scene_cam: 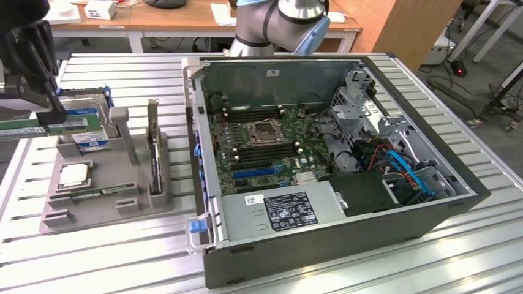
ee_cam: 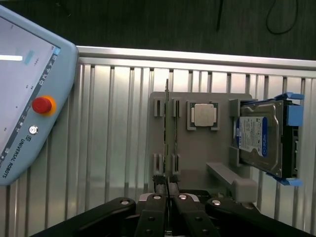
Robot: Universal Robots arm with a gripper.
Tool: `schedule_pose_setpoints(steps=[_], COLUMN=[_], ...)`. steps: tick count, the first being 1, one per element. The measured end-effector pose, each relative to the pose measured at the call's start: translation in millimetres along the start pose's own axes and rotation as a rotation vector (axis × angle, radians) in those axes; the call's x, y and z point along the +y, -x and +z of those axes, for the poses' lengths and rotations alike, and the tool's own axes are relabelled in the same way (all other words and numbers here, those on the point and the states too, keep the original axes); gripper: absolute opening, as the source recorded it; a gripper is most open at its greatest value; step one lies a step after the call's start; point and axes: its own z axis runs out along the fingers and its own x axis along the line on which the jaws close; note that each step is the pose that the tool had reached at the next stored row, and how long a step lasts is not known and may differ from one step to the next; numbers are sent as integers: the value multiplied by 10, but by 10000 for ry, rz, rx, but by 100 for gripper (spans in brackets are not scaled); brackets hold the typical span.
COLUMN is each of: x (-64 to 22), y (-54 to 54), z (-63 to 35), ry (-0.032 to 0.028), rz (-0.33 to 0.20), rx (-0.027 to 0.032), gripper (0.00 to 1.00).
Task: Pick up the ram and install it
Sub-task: 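Pick up the ram and move it above insertion slot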
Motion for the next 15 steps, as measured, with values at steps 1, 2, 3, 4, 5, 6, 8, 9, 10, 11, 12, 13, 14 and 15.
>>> schedule_pose_setpoints(steps=[1, 2, 3, 4, 5, 6, 8, 9, 10, 11, 12, 13, 14, 15], x=[1, 1, 1, 1, 1, 1, -6, -14, -24, -38, -55, -72, -90, -109], y=[0, 0, 0, 0, 0, 0, 0, -1, -1, -1, -2, -2, -3, -3], z=[-19, -22, -22, -22, -23, -23, -24, -25, -25, -25, -26, -27, -27, -28], ry=[0, -2, -2, -2, -1, -1, 1, 1, 0, -1, -1, 0, -1, 0], rz=[0, 0, 0, 0, 0, 0, -2, -3, -3, -5, -8, -11, -15, -18], rx=[0, -1, -1, -1, -1, 0, 1, 2, 1, 0, 0, 1, 0, 1], gripper=[11, 11, 11, 11, 11, 11, 11, 11, 11, 11, 11, 11, 11, 11])
